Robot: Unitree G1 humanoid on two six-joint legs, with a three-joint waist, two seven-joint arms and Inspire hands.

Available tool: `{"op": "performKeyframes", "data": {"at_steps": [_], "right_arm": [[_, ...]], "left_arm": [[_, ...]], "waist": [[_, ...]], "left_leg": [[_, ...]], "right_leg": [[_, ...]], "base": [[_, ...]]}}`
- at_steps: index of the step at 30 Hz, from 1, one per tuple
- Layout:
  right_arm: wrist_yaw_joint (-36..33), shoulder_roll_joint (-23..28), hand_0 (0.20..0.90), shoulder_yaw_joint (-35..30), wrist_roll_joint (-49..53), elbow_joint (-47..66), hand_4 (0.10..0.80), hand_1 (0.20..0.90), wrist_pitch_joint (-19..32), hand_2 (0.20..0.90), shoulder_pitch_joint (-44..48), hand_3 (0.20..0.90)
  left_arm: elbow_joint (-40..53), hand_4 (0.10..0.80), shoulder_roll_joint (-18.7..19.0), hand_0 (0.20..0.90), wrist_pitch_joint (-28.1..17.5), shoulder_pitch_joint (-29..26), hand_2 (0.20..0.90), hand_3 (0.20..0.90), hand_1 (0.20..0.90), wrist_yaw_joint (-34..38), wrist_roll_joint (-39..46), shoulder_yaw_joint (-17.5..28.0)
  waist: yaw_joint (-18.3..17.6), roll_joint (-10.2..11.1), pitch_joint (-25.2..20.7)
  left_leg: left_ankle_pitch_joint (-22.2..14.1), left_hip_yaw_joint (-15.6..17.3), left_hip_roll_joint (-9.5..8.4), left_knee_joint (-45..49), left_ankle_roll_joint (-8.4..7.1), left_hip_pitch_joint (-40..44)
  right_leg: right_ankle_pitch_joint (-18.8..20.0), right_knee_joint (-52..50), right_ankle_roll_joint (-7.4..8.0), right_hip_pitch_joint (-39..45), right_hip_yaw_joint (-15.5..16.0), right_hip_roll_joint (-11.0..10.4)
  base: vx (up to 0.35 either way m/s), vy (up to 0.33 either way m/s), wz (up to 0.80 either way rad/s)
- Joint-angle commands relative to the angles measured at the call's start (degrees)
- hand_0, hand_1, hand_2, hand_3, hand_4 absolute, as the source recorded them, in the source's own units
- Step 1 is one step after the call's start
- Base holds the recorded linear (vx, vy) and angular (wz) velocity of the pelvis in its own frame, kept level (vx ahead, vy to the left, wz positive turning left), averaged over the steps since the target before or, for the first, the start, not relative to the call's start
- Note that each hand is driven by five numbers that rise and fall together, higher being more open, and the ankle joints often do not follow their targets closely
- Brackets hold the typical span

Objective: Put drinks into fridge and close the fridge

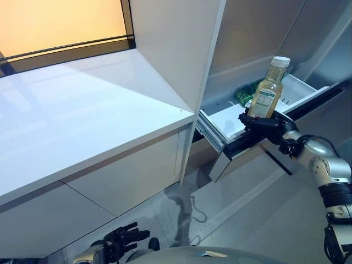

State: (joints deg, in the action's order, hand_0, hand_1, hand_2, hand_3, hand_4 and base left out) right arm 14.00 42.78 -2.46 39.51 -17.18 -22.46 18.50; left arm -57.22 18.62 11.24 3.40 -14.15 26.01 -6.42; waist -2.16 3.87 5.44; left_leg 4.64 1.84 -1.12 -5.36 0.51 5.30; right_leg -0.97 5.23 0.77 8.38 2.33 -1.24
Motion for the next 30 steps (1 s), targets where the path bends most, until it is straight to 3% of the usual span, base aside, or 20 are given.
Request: {"op": "performKeyframes", "data": {"at_steps": [1, 20, 30], "right_arm": [[-0.1, 4.2, 0.3, -5.8, -1.1, 2.6, 0.1, 0.3, 1.9, 0.3, -1.2, 0.2], [3.1, 2.5, 0.3, -13.7, -0.8, 11.1, 0.1, 0.3, 2.0, 0.3, -13.5, 0.2], [3.7, 3.3, 0.3, -15.9, -0.4, 15.9, 0.1, 0.3, 3.2, 0.3, -15.4, 0.2]], "left_arm": [[-2.9, 0.8, 1.3, 0.9, -1.0, -2.3, 0.9, 0.9, 0.9, -0.4, 2.4, 1.0], [-2.5, 0.8, 1.0, 0.9, -2.6, -1.0, 0.9, 0.9, 0.9, -0.3, 3.1, 1.9], [-2.2, 0.8, 1.2, 0.9, -2.9, -0.8, 0.9, 0.9, 0.9, -0.4, 4.1, 1.6]], "waist": [[-0.8, 0.0, -3.0], [-3.3, 0.4, -2.2], [-4.4, 0.3, -1.8]], "left_leg": [[-8.0, 0.9, -1.44, 0.7, 0.38, 2.1], [-8.1, 2.4, -1.28, 0.7, 0.72, 1.7], [-8.2, 2.9, -1.26, 0.8, 0.78, 1.6]], "right_leg": [[1.2, -2.0, 3.73, -3.5, 0.7, 0.4], [1.3, -2.8, 4.05, -4.8, -1.0, 0.9], [1.4, -3.0, 4.16, -5.2, -1.8, 1.1]], "base": [[-0.01, -0.003, -0.06], [-0.007, 0.0, -0.04], [-0.008, 0.007, -0.08]]}}
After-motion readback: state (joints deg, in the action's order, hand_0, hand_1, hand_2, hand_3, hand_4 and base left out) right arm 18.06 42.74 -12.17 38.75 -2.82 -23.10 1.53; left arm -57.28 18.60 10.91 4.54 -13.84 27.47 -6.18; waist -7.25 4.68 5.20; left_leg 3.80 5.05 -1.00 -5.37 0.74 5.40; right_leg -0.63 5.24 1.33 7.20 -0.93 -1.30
